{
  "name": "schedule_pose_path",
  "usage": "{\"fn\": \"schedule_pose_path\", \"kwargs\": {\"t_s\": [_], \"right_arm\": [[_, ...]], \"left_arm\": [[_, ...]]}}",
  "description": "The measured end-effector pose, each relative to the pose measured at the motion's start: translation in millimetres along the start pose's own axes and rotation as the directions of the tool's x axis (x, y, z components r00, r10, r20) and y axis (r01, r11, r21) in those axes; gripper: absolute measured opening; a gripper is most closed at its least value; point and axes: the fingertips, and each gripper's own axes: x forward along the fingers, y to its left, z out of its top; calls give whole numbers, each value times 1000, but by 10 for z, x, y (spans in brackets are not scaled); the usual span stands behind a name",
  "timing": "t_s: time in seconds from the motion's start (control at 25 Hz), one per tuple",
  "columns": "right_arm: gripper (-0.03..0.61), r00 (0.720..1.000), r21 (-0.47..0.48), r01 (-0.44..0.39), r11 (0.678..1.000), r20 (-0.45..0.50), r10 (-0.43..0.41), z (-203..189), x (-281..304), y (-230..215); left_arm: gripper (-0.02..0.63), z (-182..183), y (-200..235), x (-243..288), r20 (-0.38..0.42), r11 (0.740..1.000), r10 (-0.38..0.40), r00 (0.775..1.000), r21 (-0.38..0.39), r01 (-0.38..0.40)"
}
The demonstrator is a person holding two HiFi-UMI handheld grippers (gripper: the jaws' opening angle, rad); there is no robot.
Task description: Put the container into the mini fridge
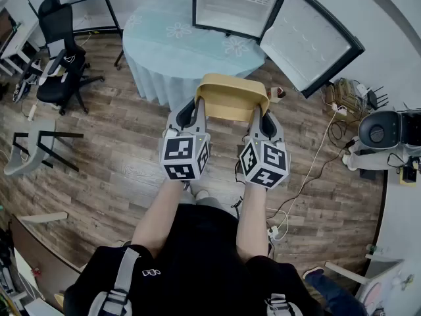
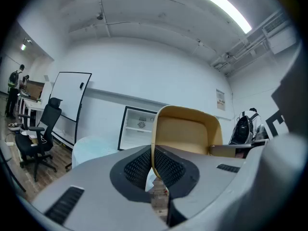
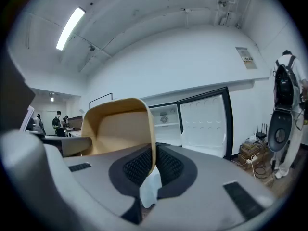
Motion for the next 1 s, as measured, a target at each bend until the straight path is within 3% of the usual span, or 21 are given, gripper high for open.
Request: {"fn": "schedule_pose_path", "kwargs": {"t_s": [1.0], "right_arm": [[23,1000,-17,-8,1000,5,8,-16,-249,-192]], "left_arm": [[17,-59,-276,-92,-17,1000,-27,999,8,27]]}}
